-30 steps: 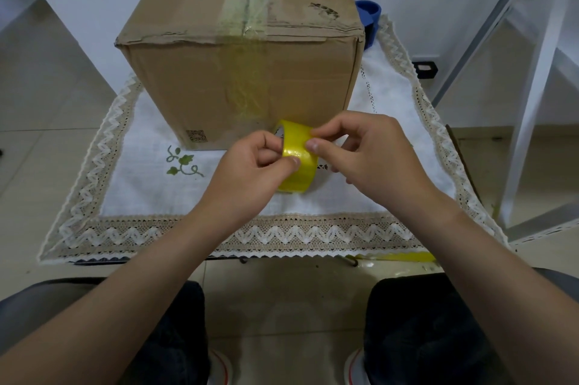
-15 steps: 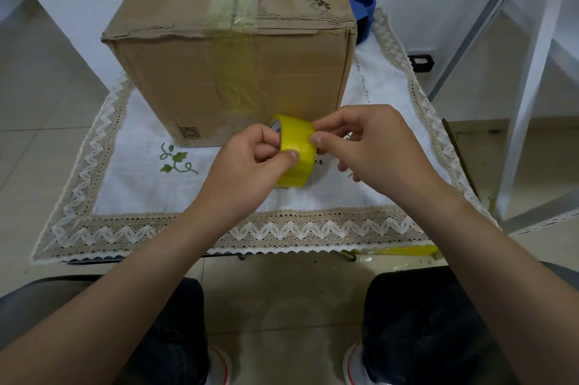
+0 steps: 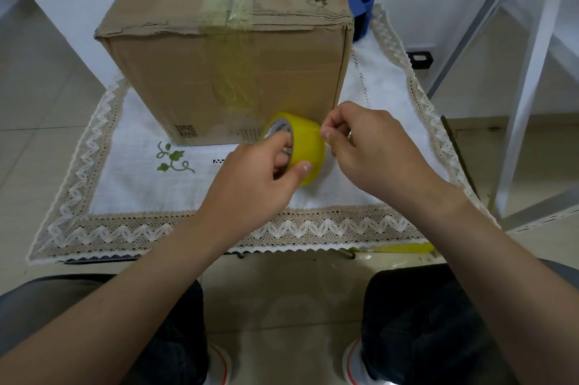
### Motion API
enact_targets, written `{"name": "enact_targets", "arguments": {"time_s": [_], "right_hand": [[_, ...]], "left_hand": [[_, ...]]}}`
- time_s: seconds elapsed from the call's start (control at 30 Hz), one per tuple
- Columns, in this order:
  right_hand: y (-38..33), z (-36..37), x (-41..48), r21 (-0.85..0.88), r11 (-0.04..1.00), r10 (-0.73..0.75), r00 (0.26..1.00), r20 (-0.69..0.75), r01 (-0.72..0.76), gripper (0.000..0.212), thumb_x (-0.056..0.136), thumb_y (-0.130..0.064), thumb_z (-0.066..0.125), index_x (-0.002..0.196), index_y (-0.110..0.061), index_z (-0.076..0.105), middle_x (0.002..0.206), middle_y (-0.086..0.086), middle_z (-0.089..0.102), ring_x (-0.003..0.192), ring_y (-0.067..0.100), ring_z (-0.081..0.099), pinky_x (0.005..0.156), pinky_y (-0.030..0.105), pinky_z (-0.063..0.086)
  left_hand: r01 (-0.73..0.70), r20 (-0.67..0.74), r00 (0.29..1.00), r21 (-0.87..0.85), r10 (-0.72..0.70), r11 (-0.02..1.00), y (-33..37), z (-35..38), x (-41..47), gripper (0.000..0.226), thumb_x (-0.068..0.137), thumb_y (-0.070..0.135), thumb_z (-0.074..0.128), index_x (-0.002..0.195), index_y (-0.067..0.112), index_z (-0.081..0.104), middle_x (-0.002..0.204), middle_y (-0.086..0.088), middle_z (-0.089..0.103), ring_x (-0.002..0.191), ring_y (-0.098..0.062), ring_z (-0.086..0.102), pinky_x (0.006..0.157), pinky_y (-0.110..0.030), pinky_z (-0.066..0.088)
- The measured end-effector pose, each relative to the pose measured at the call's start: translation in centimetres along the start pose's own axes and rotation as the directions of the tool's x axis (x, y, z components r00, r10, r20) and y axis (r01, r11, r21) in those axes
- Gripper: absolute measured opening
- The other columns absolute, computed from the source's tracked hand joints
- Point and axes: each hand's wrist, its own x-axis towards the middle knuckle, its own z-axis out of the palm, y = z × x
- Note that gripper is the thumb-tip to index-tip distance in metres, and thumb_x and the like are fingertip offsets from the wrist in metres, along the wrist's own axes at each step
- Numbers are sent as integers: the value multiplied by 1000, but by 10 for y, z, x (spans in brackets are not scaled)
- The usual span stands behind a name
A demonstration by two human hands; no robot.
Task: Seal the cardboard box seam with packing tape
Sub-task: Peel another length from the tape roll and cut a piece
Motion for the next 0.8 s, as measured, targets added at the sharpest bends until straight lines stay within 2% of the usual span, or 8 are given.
{"name": "enact_targets", "arguments": {"time_s": [0.1,0.17,0.27,0.4,0.5,0.57,0.63,0.8], "right_hand": [[-3,1,-3,-108,994,-18,1000,11,19,8,106,-28,54,99,-27,57,83,-4,65,79,24,62,69,42,50],[-4,-2,-3,-114,993,-10,1000,-2,10,8,104,-30,57,97,-30,59,81,-8,65,77,21,62,69,41,51],[-3,-9,-2,-7,999,36,997,-61,-36,8,96,-37,70,90,-32,68,72,-13,65,71,7,61,70,39,54],[0,-11,-1,167,982,95,994,-54,-84,24,84,-40,85,96,-31,65,76,-13,70,71,4,64,80,44,59],[1,-11,0,243,964,112,994,2,-109,30,87,-36,83,114,-29,72,85,-13,73,64,20,70,60,44,63],[3,-10,2,251,961,113,993,21,-115,16,91,-32,81,106,-30,79,84,-15,72,58,25,70,47,35,57],[5,-9,3,221,970,102,995,4,-101,4,92,-29,79,91,-33,80,78,-17,71,58,10,66,50,25,49],[6,-9,3,95,993,70,997,-38,-66,16,94,-30,75,80,-38,72,71,-21,66,65,-8,60,61,16,41]], "left_hand": [[-39,-54,998,106,45,994,3,2,1,29,91,45,57,95,17,63,60,-3,67,62,-26,66,64,-49,55],[-54,-83,994,138,66,989,6,4,1,25,91,42,59,87,18,59,54,-2,61,55,-24,60,60,-48,52],[-58,-89,994,111,68,992,6,4,2,25,91,41,60,86,17,60,52,-2,59,53,-24,58,58,-47,51],[-76,-92,992,94,85,993,6,5,2,23,93,37,63,87,15,62,52,-2,58,52,-25,55,58,-48,51],[-90,-92,991,101,99,991,5,6,2,19,95,32,68,87,15,62,51,0,57,50,-22,54,56,-45,50],[-87,-91,991,99,96,991,4,6,3,19,96,30,69,87,15,62,50,1,55,50,-20,52,55,-43,49],[-89,-95,991,97,98,991,4,7,3,22,94,34,67,85,15,60,49,4,51,50,-20,49,54,-41,47],[-106,-102,988,127,119,986,5,10,0,26,91,42,58,86,16,61,51,1,50,55,-24,54,57,-44,48]]}}
